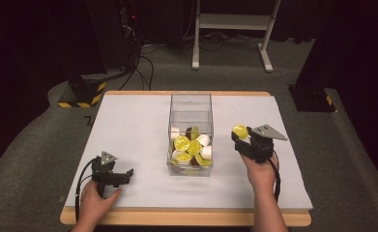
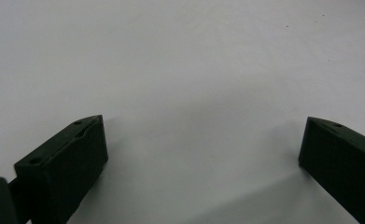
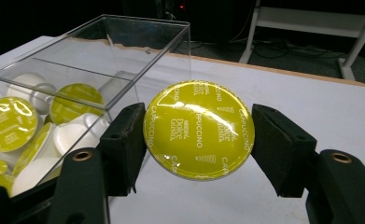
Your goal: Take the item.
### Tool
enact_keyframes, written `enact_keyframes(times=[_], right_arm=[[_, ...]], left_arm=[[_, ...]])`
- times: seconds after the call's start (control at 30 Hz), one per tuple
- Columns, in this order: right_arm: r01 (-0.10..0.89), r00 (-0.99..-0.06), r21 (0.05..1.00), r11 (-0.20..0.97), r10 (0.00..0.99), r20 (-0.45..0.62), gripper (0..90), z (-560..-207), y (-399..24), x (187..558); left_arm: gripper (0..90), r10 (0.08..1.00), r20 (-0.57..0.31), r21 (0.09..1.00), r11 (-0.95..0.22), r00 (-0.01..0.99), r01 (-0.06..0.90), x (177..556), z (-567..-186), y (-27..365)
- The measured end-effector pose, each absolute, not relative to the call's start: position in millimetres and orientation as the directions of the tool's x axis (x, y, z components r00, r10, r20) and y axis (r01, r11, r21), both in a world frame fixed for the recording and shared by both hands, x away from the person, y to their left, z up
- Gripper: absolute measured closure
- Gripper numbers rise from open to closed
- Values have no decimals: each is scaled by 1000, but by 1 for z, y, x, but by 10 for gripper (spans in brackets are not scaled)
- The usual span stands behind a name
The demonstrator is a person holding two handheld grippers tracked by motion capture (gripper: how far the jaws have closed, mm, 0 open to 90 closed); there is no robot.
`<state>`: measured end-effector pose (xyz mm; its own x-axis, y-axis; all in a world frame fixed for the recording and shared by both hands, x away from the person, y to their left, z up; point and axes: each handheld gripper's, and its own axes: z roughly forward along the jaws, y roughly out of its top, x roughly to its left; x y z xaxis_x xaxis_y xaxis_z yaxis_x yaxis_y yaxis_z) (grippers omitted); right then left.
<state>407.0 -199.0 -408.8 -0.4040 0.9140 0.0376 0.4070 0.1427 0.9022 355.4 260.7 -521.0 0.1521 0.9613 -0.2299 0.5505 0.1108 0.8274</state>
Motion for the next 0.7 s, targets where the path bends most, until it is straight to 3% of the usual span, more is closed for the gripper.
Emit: enact_keyframes(times=[0.7], right_arm=[[488, -344, 851, 194, 939, -17, 382, -441, -198, 442]], left_arm=[[13, 961, -231, 827, 112, 152, 550, 355, -521, 261]])
